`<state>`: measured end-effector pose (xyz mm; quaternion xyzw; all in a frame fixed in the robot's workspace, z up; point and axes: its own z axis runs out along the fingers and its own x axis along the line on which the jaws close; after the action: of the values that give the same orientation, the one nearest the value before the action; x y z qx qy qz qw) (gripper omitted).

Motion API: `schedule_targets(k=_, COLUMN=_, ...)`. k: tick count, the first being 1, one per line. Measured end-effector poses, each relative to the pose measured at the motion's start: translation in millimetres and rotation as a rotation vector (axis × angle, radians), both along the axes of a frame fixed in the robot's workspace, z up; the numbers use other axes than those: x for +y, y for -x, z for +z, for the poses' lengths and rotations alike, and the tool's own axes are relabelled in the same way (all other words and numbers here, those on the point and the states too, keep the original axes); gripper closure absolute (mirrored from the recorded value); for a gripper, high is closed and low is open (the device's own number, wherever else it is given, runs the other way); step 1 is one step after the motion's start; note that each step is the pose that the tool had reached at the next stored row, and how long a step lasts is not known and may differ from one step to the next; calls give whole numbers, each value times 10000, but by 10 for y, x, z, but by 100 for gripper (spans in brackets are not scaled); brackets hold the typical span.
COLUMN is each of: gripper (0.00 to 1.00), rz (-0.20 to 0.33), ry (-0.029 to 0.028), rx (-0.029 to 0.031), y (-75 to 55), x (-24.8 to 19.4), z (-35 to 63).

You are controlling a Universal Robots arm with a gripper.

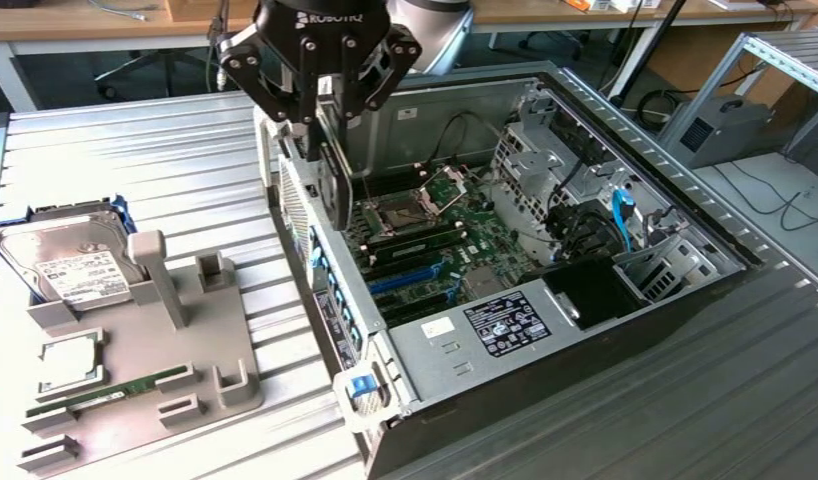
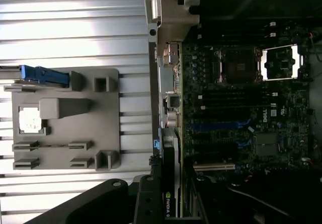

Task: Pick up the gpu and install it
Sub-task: 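Pick up the gpu and move the gpu toward the slot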

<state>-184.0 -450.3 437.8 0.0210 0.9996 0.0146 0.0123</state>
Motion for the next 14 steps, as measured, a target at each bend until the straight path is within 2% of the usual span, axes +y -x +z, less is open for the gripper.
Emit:
schedule_targets(k=4, gripper=73, rz=0, ry=-1, rx=0, y=-176, x=1, z=0)
schedule_targets(k=14, gripper=73, rz=2, ry=0, rx=0, y=-491, x=3, z=0)
